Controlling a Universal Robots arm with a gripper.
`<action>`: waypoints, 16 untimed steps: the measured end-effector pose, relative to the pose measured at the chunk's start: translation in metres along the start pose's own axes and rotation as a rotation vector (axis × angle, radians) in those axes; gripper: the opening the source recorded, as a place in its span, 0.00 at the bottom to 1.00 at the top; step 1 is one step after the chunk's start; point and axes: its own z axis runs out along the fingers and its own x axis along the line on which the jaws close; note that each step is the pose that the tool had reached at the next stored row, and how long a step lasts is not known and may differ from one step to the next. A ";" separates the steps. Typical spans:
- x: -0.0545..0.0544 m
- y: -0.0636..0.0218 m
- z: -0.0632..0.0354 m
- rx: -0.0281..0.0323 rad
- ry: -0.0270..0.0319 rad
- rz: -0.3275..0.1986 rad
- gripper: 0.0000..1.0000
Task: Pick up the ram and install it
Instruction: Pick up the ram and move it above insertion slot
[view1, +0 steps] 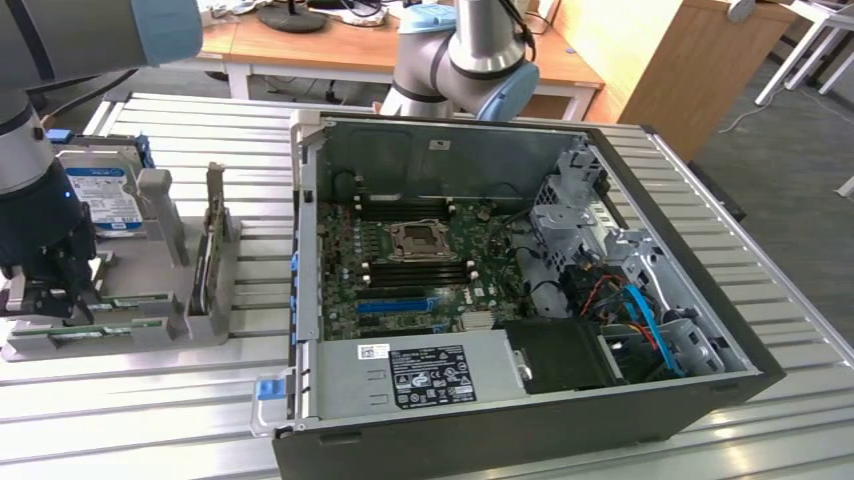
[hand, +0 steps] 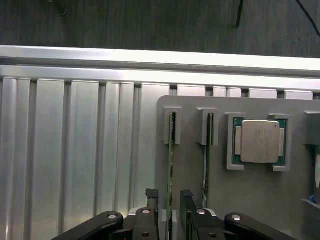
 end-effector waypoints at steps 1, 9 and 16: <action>0.000 0.0000 0.0010 0.0000 0.0000 0.000 0.31; 0.000 0.0000 0.0098 0.0000 0.0000 0.000 0.31; 0.000 0.0000 0.0145 -0.0001 0.0001 0.000 0.31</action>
